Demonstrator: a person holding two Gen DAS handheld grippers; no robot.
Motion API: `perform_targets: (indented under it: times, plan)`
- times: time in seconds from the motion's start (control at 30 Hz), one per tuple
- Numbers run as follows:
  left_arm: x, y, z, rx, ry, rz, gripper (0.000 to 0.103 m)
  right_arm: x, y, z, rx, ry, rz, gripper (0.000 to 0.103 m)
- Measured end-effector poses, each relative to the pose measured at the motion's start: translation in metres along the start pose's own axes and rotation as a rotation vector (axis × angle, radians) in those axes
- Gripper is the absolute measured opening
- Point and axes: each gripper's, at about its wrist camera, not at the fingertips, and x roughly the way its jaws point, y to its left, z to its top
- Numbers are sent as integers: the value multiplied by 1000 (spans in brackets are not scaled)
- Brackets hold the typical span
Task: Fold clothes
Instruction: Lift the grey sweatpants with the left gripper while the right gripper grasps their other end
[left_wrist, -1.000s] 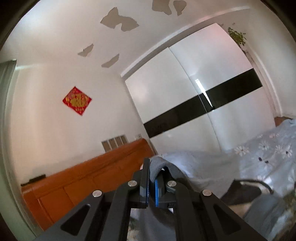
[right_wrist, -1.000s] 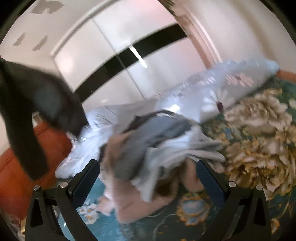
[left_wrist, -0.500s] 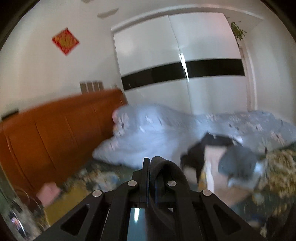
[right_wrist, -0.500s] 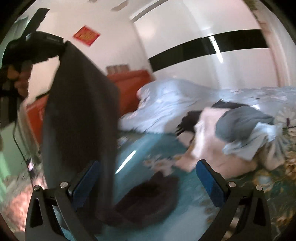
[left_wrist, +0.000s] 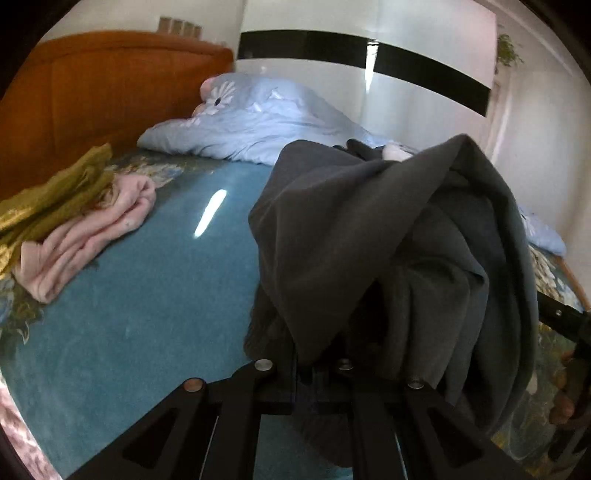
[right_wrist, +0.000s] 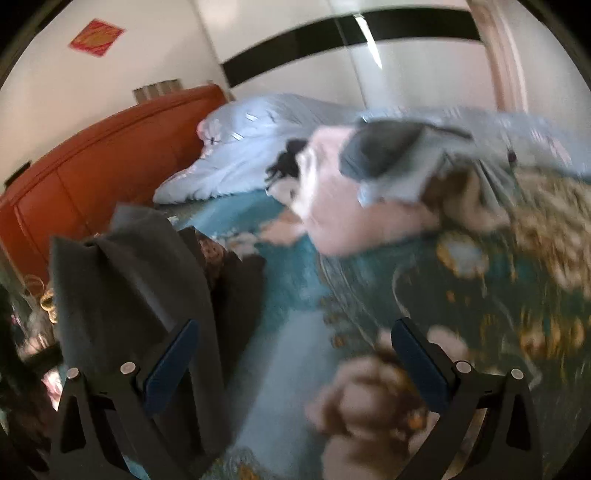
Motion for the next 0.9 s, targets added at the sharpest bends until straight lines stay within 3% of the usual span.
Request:
perform_targets:
  times: [0.07, 0.13, 0.17, 0.2, 0.3, 0.4, 0.73, 0.9]
  plan:
    - [-5, 9, -1, -43, -1, -47, 11, -5, 1, -5, 14, 22, 52, 103]
    - [-9, 18, -2, -87, -1, -94, 27, -15, 15, -8, -26, 27, 103, 103]
    - [-10, 27, -4, -127, -3, -115, 44, -21, 23, -9, -49, 28, 127, 103]
    - [-11, 35, -7, -171, -6, -139, 53, -25, 34, -10, -88, 24, 152, 103]
    - [-17, 54, -18, -256, -17, -190, 54, -31, 70, -16, -210, -2, 169, 103]
    - [-23, 60, -30, -267, -31, -205, 54, -21, 103, -14, -272, -8, 98, 103]
    - [-32, 64, -49, -259, -67, -296, 55, -11, 131, 2, -230, -26, -96, 101]
    - [-30, 58, -54, -301, -39, -366, 56, -5, 144, 10, -211, -1, -118, 97]
